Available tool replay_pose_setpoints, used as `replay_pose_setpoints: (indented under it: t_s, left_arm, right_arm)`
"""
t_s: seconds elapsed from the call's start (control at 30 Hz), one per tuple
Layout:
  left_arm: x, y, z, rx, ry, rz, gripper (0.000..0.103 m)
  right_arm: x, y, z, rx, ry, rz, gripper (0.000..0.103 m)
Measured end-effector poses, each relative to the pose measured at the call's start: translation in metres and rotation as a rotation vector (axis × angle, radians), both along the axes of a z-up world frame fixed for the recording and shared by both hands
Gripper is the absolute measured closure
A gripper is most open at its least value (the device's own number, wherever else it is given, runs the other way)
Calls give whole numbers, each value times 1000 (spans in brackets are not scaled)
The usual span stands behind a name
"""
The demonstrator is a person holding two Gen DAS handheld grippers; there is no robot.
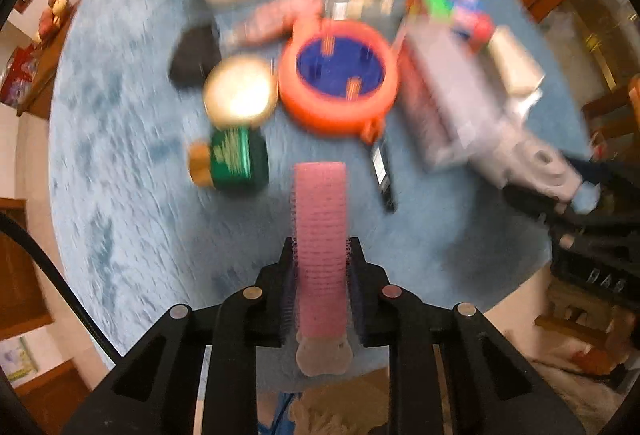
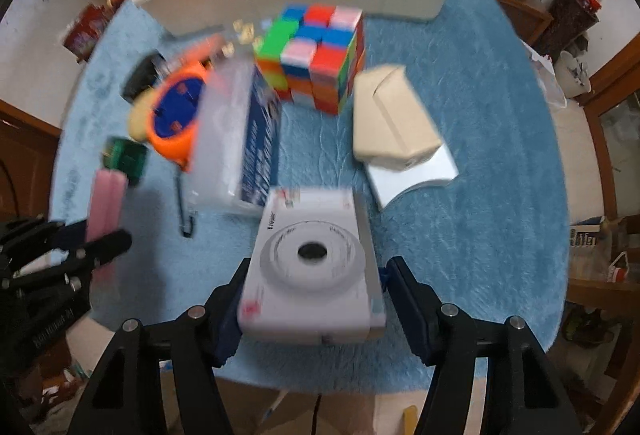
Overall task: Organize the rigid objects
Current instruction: 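Carry both items into the white bin and open both tools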
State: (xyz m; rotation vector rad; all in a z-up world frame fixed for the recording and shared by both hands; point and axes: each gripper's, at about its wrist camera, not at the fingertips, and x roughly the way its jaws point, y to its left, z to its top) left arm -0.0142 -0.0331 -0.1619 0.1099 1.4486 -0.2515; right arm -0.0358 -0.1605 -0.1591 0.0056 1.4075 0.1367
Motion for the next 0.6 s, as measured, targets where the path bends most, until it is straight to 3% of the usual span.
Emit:
replay_pose_setpoints:
  t_s: [0.23,0.43,0.6]
  left_arm:
    - [36,27,78,-178,-141,84,79]
    - [86,23,122,-161,-267,48,79]
    - [138,17,131,-140,-334,28,79]
  right_arm:
    - [18,-8,75,76,-149,-21,37]
    - [57,-7,132,108,-310,16,37]
    - [124,-13,153,82,-418,17,37]
